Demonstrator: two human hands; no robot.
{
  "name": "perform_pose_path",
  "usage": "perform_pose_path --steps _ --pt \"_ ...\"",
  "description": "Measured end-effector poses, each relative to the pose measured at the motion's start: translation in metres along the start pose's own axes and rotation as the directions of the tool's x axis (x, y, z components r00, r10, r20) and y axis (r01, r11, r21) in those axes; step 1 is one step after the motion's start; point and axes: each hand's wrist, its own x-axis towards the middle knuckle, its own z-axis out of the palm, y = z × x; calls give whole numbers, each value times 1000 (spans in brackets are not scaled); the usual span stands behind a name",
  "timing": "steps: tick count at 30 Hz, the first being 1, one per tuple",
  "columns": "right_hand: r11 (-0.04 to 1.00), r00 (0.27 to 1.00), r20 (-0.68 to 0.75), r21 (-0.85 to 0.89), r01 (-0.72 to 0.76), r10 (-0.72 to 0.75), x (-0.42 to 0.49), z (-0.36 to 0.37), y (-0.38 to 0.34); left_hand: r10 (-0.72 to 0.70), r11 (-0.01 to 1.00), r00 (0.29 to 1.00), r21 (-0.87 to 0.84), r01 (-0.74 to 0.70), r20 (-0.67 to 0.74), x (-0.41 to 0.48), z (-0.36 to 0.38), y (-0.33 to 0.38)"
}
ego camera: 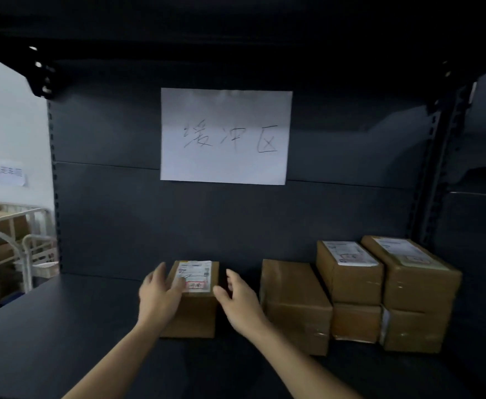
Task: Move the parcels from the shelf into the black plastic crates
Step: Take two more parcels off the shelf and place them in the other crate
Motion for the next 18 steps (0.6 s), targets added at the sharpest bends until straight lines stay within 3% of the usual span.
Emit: perform_pose_path --steps 6,18 --pt "990 976 -181 -94 102 -118 -14 -64 8 229 971 972 58 -231 45 -16 43 47" --pt "976 858 -511 -155 -151 52 -75 -180 73 292 956 895 -87 -279 338 -63 149 102"
